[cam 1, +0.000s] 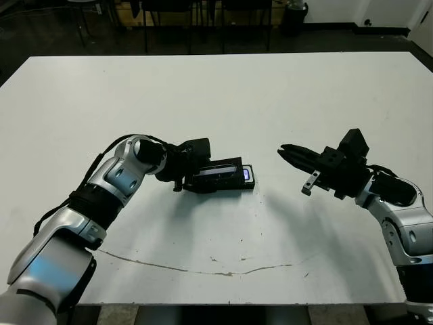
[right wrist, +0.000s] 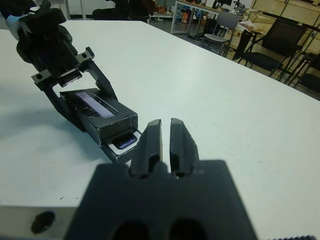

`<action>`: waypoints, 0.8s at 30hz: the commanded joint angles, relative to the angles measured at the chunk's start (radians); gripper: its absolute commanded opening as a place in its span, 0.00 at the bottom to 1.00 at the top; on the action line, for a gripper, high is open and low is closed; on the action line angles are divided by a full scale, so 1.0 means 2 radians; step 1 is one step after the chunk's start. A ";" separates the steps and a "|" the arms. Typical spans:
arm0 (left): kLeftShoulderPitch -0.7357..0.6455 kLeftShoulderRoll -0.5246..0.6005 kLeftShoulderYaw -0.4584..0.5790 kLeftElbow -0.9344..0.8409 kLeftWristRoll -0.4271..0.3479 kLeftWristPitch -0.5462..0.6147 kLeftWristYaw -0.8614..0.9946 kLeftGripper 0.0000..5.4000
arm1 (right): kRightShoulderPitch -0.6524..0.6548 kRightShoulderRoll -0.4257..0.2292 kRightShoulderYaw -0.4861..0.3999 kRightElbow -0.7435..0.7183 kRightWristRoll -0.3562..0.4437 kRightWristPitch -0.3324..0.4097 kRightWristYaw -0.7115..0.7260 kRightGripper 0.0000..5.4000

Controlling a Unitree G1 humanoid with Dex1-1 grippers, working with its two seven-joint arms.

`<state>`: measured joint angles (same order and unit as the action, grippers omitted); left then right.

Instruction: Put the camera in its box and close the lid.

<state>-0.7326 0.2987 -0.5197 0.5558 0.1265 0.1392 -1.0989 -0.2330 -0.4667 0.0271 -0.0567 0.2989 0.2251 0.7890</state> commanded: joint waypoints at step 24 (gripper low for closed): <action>-0.039 -0.169 -0.021 0.247 0.024 -0.063 -0.041 0.48 | 0.010 -0.006 -0.002 -0.002 -0.002 0.004 -0.002 0.00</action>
<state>-0.9158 0.1601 -0.4627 1.0048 0.1059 0.0259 -1.2152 -0.2293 -0.4660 0.0243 -0.0614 0.3040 0.2208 0.7887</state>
